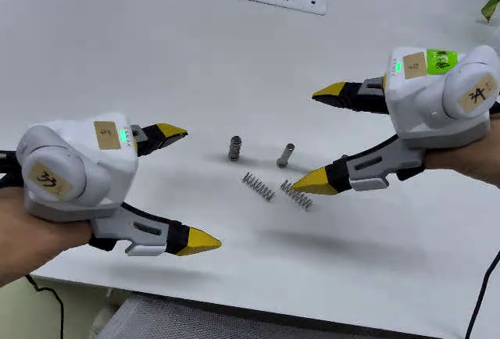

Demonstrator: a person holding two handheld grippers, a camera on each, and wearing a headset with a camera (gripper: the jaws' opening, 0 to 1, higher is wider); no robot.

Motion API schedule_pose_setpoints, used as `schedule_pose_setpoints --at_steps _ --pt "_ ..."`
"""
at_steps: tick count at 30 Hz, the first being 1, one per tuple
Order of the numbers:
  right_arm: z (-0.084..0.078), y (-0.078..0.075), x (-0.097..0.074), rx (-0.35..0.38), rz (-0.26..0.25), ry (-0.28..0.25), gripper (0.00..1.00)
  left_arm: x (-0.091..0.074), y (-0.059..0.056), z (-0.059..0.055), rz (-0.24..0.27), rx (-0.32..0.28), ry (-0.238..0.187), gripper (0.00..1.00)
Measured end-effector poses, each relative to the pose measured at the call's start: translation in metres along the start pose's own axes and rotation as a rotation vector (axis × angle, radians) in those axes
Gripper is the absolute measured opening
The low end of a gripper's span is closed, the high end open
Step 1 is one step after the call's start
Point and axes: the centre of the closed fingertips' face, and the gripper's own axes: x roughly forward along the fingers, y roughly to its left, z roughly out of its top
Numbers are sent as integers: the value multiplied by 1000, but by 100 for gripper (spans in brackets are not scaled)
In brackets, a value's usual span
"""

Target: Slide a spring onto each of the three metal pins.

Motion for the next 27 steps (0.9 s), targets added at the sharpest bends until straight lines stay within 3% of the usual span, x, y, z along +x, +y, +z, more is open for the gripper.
schedule_pose_setpoints --at_steps 6,12,16,18,21,24,27 --pt "-23 2 -32 72 -56 -65 88 3 -3 0 -28 89 63 89" --pt "-58 13 -59 141 -94 -72 91 13 -4 -2 -58 203 145 75" --pt "-79 20 -75 185 -121 -85 92 27 -6 -2 -92 267 198 66" --pt "-92 20 -81 198 -138 -72 92 33 -4 -4 -99 314 248 59" --pt "-97 20 -91 233 -176 -92 91 45 1 -2 -80 371 295 50" --pt "-105 19 -100 254 -204 -108 91 59 0 -3 -97 388 328 46" --pt "-110 24 -106 281 -220 -121 91 72 -2 -6 -118 459 381 40"
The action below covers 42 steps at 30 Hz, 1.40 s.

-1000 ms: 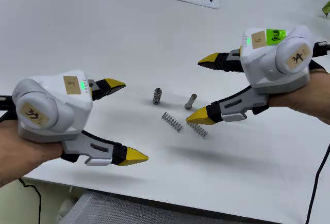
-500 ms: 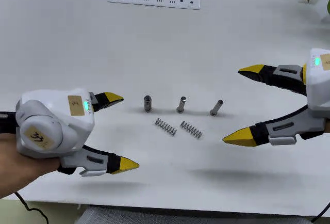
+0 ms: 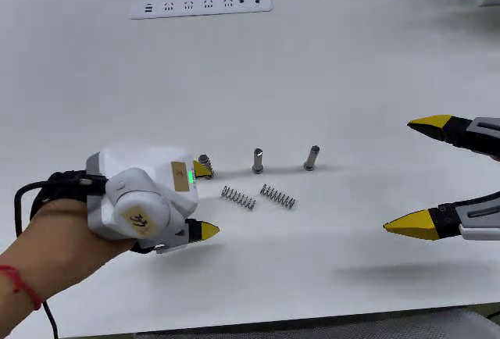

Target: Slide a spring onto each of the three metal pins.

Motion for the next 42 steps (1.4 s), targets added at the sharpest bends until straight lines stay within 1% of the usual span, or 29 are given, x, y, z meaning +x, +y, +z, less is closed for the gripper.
schedule_pose_setpoints --at_steps 2,5,7,9,11,13,15,19,22,23,25,28,31,38,39,42 --pt "-7 -2 -3 12 -4 -2 91 6 0 2 -5 22 13 39" --pt "-11 -1 -7 33 -15 -7 91 16 2 -2 -6 63 76 37" --pt "-17 -4 -10 41 -24 -11 91 22 3 0 -7 61 72 35" --pt "-17 -3 -13 49 -36 -17 90 28 5 -3 -12 53 92 33" --pt "-19 -5 -16 51 -56 -15 89 31 6 -4 -12 75 102 31" --pt "-20 -8 -19 69 -71 -33 89 35 4 -4 -31 109 119 30" --pt "-22 -9 -22 70 -81 -34 89 37 4 -8 -36 102 141 28" --pt "-22 -7 -23 88 -101 -49 88 42 7 -8 -36 85 156 27" --pt "-23 -6 -24 93 -109 -53 88 45 4 -9 -46 80 173 25" --pt "-23 -6 -25 101 -112 -56 88 46 4 -11 -45 83 183 25" --pt "-24 -5 -26 100 -116 -59 88 46 3 -13 -45 72 201 23" --pt "-23 -6 -27 109 -126 -66 87 45 1 -15 -43 40 202 18" --pt "-24 -5 -27 109 -126 -67 87 44 0 -16 -34 11 200 16" --pt "-30 -1 -29 110 -114 -59 88 38 -4 -22 -36 -20 205 13" --pt "-30 0 -30 110 -112 -60 89 38 -5 -22 -37 -18 204 12" --pt "-32 1 -30 113 -103 -59 90 38 -6 -21 -33 -45 198 12"
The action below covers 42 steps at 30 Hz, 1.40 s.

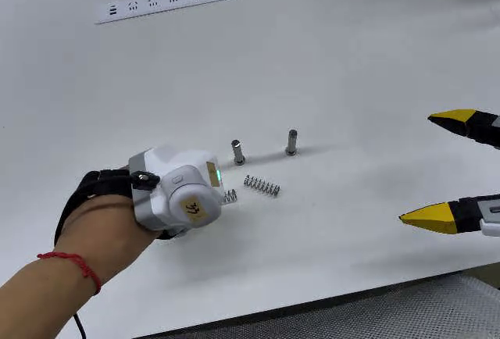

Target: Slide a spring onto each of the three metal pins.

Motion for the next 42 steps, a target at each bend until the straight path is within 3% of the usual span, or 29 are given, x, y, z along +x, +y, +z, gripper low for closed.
schedule_pose_setpoints --at_steps 5,9,17,27,34,39,42 --pt "-3 0 0 6 5 5 90 0 1 -1 -2 -13 -5 11" --pt "-3 1 1 6 6 5 90 0 -1 -1 -16 -86 -42 11" --pt "-1 3 5 3 11 2 89 -2 -4 -4 -27 -122 -52 10" --pt "4 10 13 -1 32 4 89 -9 -13 -4 -46 -175 -103 10" --pt "17 15 14 -12 44 -4 89 -25 -16 5 -36 -234 -189 10" --pt "34 20 16 -31 64 -19 86 -41 -16 22 -33 -334 -316 10" --pt "51 31 19 -32 86 -36 83 -53 -15 32 -21 -357 -379 10"
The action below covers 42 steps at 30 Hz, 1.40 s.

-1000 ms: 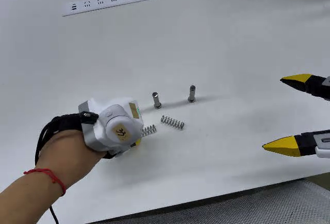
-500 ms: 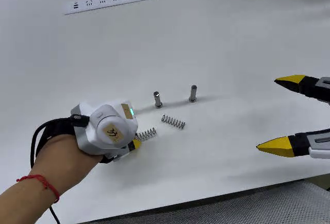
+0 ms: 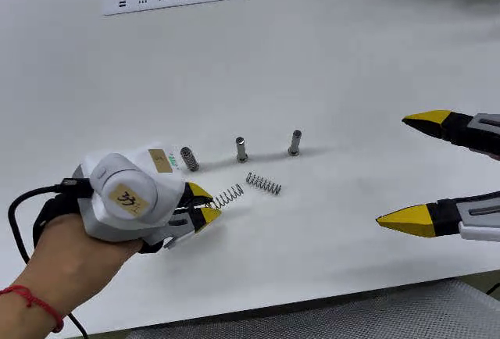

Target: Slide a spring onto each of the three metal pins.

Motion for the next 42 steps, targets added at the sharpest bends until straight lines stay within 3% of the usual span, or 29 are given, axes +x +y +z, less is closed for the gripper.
schedule_pose_setpoints --at_steps 1,4,6,10,22,32,42 --pt "5 3 1 -6 7 -8 82 -2 -1 3 3 -13 -15 10" --pt "25 14 10 7 34 -17 78 -10 -5 22 3 -54 -110 10" --pt "33 20 14 -5 48 -33 74 -14 -7 28 7 -65 -135 10" --pt "54 28 23 27 71 -75 69 -25 -9 47 6 -110 -239 10" --pt "98 50 61 225 104 -208 40 -53 -17 90 -9 -210 -479 10" --pt "115 59 74 452 150 -297 26 -66 -22 111 -38 -266 -600 10" --pt "124 62 78 480 175 -319 17 -70 -26 121 -53 -273 -639 10"
